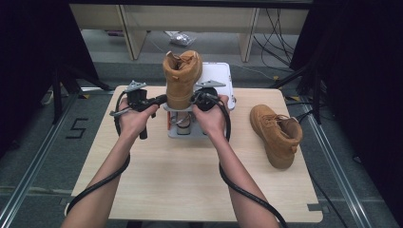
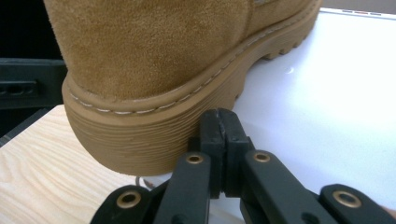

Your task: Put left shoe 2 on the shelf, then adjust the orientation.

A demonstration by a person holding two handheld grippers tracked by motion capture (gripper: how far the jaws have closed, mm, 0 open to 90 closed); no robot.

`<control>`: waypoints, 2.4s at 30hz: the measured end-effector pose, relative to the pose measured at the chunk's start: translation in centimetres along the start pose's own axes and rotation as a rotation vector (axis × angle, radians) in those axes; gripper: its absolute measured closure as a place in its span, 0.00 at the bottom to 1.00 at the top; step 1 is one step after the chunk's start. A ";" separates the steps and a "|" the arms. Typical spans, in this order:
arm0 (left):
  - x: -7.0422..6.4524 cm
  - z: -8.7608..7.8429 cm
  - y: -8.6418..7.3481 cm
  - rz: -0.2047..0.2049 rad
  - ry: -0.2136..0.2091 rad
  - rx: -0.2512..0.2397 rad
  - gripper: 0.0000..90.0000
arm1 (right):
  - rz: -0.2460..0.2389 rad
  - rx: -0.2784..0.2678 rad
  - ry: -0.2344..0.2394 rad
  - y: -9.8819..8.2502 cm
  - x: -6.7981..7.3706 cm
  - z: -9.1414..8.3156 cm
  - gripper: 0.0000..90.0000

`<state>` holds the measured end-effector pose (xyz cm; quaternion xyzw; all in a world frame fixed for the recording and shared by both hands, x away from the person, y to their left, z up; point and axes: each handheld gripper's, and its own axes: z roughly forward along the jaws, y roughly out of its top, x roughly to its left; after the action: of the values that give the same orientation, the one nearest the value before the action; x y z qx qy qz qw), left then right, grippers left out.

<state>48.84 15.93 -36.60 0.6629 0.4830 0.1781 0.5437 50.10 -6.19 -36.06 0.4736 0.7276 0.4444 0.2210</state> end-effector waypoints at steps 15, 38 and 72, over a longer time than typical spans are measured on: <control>0.0 0.2 0.2 -0.019 -0.013 -0.002 0.99 | -0.014 0.003 -0.022 0.4 -0.1 0.8 1.00; 1.4 -5.2 -2.9 0.046 0.046 -0.083 0.70 | -0.002 0.022 -0.041 -0.2 -3.7 -4.6 0.73; 2.0 -7.9 -11.4 0.034 0.113 -0.054 0.52 | 0.139 0.107 -0.110 -4.3 -11.4 -10.4 0.59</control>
<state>38.66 21.28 -44.65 0.6449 0.4966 0.2374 0.5301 45.44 -21.51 -35.60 0.5577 0.7024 0.3927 0.2035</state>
